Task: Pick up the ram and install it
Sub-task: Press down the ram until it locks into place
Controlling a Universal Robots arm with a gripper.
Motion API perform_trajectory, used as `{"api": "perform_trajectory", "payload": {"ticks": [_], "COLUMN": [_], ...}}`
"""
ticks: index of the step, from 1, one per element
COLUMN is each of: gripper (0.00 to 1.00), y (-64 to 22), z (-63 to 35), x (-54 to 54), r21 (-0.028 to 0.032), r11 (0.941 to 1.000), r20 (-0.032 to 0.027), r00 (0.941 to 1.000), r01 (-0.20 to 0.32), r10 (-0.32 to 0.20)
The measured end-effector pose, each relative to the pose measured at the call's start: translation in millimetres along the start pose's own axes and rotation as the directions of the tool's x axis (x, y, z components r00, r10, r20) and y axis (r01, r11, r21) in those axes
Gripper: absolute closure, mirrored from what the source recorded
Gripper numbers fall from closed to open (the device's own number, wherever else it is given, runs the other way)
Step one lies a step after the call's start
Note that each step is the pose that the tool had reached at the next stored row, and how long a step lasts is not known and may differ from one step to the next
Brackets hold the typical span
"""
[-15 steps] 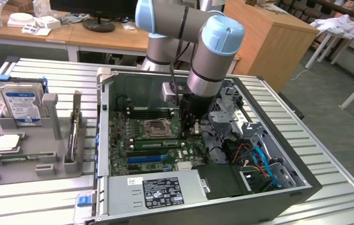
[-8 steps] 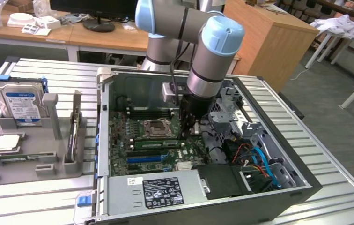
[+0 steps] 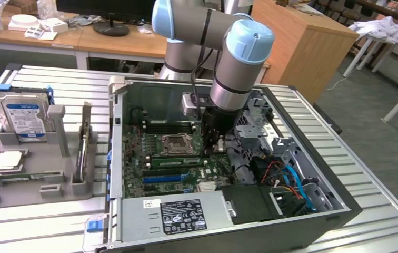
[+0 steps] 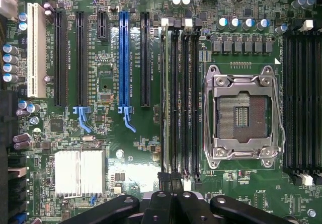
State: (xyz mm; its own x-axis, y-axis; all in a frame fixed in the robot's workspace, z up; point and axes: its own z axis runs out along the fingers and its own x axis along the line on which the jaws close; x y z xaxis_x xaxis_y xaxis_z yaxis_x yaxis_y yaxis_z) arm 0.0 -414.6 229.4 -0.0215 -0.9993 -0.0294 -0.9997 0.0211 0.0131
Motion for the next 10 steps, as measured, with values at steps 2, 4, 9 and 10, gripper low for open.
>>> {"api": "perform_trajectory", "payload": {"ticks": [2,4,9,10], "gripper": [0.90,0.90,0.90,0.90], "y": [0.0,0.0,0.0,0.0], "z": [0.1,0.6,0.7,0.7], "x": [0.0,0.0,-0.4,-0.8], "r21": [0.0000,0.0001,0.0001,0.0001], "r11": [1.0000,1.0000,1.0000,1.0000], "r20": [0.0001,0.0004,0.0003,0.0002], "r00": [1.0000,1.0000,1.0000,1.0000], "r01": [0.000,0.000,0.000,0.000], "r10": [0.000,0.000,0.000,0.000]}}
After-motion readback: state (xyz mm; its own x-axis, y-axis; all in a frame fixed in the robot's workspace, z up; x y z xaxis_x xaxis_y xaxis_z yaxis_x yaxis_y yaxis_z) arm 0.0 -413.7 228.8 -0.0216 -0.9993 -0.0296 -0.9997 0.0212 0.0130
